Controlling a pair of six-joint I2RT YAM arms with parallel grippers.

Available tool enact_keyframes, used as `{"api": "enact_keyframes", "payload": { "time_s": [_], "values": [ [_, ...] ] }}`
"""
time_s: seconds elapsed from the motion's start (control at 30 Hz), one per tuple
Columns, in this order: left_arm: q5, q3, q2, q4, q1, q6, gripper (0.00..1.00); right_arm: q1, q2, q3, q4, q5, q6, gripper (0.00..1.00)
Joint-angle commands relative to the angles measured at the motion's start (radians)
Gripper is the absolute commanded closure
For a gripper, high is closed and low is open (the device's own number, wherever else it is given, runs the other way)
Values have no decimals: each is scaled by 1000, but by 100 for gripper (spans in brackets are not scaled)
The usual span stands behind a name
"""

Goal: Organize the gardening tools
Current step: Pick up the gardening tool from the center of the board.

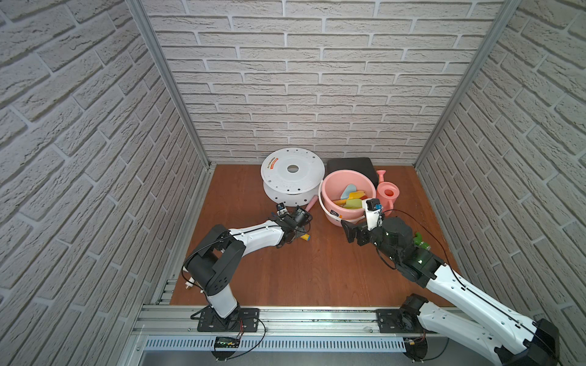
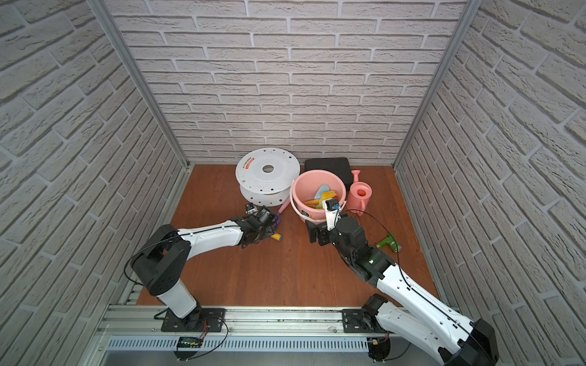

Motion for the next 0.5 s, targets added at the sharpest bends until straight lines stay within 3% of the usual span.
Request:
{"api": "enact_keyframes", "payload": {
  "time_s": [0.0, 0.33, 0.47],
  "values": [
    [-46, 43, 28, -21, -28, -65, 27, 6, -26, -11, 42, 1, 18, 0],
    [6, 58, 124, 1, -33, -163, 37, 6, -34, -19, 45, 20, 22, 0],
    [19, 37, 125, 5, -22, -175, 51, 6, -34, -19, 45, 19, 25, 0]
  ]
}}
